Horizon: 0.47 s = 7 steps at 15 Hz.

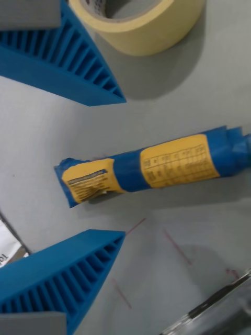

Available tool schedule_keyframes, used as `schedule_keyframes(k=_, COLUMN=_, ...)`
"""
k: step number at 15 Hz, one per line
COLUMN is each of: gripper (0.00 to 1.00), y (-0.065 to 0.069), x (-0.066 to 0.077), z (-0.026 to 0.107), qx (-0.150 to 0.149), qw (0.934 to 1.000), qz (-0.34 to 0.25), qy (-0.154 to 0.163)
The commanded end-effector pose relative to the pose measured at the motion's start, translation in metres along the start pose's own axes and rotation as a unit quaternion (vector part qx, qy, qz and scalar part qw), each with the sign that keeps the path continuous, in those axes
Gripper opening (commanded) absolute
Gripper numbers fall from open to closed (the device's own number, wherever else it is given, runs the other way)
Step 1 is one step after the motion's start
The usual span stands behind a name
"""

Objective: Move above the blue bag

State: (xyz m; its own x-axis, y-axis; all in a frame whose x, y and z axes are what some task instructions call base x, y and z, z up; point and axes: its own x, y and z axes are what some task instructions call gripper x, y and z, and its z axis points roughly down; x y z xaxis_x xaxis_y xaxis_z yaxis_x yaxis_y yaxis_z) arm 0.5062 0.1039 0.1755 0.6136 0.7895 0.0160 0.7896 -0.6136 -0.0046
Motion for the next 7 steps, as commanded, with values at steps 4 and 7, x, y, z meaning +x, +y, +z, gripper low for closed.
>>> schedule_keyframes(k=4, gripper=1.0, y=0.0044, x=0.0099, z=0.0039, qx=0.014, qw=0.9995, qz=-0.03, qy=0.005)
schedule_keyframes(k=7, gripper=1.0, y=0.0047, x=0.0105, z=0.0043, qx=0.013, qw=0.9996, qz=-0.024, qy=0.004)
